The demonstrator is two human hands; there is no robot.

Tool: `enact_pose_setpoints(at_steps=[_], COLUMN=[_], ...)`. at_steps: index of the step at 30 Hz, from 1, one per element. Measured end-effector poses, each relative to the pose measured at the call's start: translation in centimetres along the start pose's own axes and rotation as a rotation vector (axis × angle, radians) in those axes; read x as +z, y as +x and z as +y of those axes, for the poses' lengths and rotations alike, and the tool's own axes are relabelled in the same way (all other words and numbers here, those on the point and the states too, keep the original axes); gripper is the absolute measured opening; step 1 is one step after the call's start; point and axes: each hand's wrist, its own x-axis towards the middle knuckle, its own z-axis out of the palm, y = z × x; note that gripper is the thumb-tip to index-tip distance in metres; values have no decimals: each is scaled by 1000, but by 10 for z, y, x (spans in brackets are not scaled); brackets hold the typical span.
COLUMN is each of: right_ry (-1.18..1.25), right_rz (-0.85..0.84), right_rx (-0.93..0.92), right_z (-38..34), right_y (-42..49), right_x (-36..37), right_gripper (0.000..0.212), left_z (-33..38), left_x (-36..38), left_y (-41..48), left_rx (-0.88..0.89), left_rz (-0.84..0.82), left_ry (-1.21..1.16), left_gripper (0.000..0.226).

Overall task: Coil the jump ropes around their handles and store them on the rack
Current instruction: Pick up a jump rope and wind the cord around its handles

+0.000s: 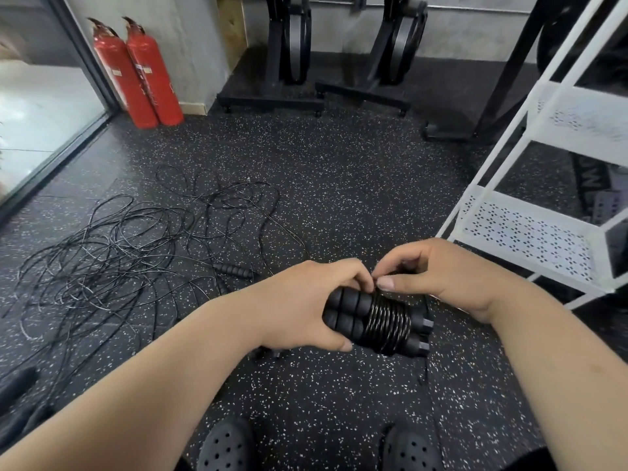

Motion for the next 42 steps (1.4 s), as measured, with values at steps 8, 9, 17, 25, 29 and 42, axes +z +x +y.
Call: enact_pose_setpoints(at_steps=[8,9,17,25,29,42], right_ry=[433,355,-371,-929,-1074,-574], right_rz=[182,242,282,262,309,192], right_rx=[86,99,-37,-93,-187,-110], right_z=[6,6,2,-10,-21,-9], right_y=[12,14,18,0,-6,-3], right_x=[35,45,75,73,58,17], right_gripper=[20,24,29,30,33,26], left_z=[4,2,-19,-31,-34,-18], left_x=[-12,-12,-3,-3,-7,9], left_y=[-5,-4,9,11,10,14], left_rx=[-28,-37,-233,-390,-368,-2], left_rz=[161,209,505,567,480,138], left_ry=[-435,-477,-370,-161,-51,41], left_gripper=[60,59,59,66,63,53])
